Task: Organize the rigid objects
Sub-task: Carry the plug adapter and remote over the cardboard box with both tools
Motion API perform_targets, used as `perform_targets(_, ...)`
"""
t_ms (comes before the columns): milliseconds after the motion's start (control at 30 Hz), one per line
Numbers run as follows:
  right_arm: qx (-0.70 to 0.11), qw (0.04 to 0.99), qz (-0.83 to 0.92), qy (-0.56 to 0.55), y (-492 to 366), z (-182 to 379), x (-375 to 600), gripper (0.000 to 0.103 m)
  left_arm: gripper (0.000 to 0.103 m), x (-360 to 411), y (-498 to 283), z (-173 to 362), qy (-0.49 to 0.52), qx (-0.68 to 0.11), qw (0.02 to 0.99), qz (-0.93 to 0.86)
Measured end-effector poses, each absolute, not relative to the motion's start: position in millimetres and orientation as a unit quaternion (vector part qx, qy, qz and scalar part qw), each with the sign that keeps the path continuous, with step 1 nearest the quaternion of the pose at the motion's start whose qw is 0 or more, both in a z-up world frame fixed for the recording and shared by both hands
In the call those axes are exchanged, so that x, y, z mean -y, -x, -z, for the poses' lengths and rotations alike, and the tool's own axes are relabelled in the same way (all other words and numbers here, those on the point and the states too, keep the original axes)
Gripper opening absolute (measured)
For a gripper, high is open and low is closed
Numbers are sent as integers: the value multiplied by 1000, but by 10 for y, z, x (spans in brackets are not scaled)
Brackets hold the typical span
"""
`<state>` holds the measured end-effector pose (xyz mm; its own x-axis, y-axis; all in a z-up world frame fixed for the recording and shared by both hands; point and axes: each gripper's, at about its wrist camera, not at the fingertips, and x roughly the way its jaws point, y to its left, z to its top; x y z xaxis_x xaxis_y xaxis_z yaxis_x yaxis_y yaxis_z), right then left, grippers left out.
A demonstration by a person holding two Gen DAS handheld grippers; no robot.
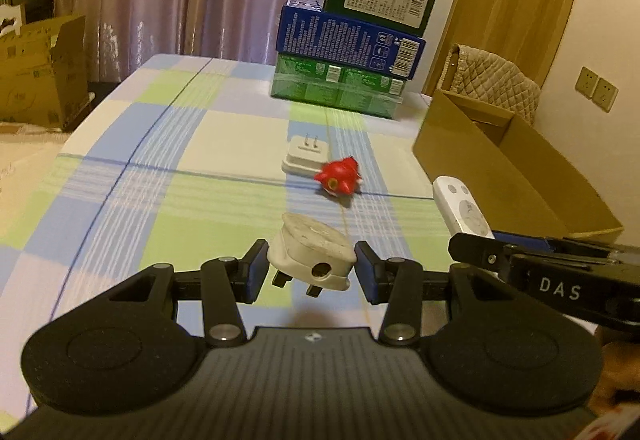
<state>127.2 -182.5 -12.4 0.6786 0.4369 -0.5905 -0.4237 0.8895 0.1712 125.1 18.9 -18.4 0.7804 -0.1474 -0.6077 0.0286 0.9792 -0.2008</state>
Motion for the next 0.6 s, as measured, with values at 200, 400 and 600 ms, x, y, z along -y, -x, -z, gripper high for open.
perform_targets(200, -314, 922, -225, -20, -976, 34, 1988, 37, 41, -96, -972, 103, 92, -327, 939, 46)
perform_targets(400, -301, 929, -213, -37, -774, -149, 2182, 37, 41, -11, -800, 0, 95, -322, 941, 50)
perform_targets(600, -293, 936, -188, -47, -697, -325, 2418, 37, 41, 146, -724, -166, 95, -309, 944, 66)
